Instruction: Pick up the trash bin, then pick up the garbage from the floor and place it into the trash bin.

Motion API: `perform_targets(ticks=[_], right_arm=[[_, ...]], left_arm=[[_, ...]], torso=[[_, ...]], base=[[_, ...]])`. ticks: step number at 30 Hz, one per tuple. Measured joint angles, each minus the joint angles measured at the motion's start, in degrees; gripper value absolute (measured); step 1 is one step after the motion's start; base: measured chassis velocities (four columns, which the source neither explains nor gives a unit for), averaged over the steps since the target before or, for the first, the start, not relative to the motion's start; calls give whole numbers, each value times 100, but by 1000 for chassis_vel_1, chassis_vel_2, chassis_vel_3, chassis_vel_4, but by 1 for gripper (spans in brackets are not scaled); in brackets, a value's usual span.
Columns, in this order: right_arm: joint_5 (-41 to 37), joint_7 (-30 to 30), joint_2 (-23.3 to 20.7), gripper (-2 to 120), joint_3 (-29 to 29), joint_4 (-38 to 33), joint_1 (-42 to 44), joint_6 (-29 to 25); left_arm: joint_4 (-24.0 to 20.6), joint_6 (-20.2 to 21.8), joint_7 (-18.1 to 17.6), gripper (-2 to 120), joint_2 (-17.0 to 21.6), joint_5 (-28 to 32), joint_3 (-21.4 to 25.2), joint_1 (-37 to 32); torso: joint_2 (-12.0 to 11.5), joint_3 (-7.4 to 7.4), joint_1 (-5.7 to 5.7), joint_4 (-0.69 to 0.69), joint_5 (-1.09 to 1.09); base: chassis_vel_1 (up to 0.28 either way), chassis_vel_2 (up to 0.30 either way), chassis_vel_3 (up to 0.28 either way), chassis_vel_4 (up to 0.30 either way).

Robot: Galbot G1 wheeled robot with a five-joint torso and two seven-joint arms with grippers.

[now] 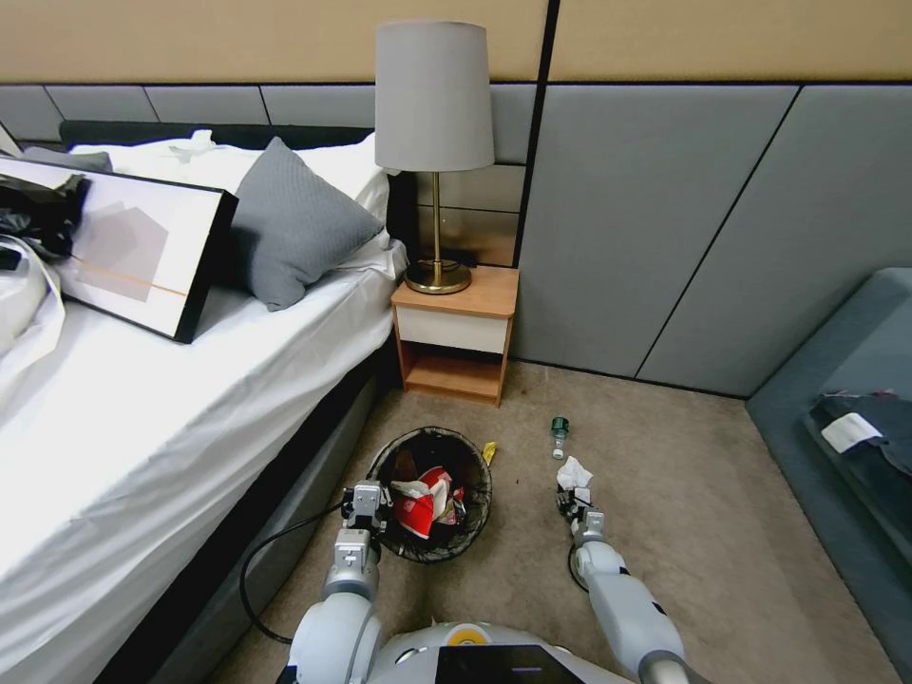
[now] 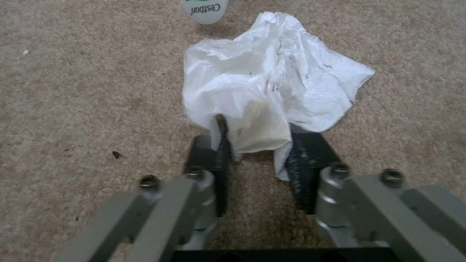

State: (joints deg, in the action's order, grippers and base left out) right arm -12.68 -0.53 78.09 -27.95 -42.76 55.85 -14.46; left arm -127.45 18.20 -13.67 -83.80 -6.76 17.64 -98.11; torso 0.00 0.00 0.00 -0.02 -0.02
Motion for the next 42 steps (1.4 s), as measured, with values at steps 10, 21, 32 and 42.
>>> perform_targets(ticks=[10,21,32,42], right_arm=[[41,-85,-49,0,-18,61,-41,-89],[159,-119,-61,0,-49,-54,-14,-218],[286,59,-63,0,-143,-2005,816,-417],[568,-538,-19,0,-71,-4675,2031,-1209]], left_arm=[[23,-26,4,2,-18,-30,-7,-21],[29,-38,8,2,-30,-34,-1,-21],[45,-40,9,2,-22,-33,0,13],[95,-40,14,2,16,-34,-37,33]], torso=[[0,0,0,1,1],[0,0,0,3,2],[0,0,0,1,2],[0,0,0,2,2]], base=[[0,0,0,0],[0,0,0,0],[0,0,0,0],[0,0,0,0]])
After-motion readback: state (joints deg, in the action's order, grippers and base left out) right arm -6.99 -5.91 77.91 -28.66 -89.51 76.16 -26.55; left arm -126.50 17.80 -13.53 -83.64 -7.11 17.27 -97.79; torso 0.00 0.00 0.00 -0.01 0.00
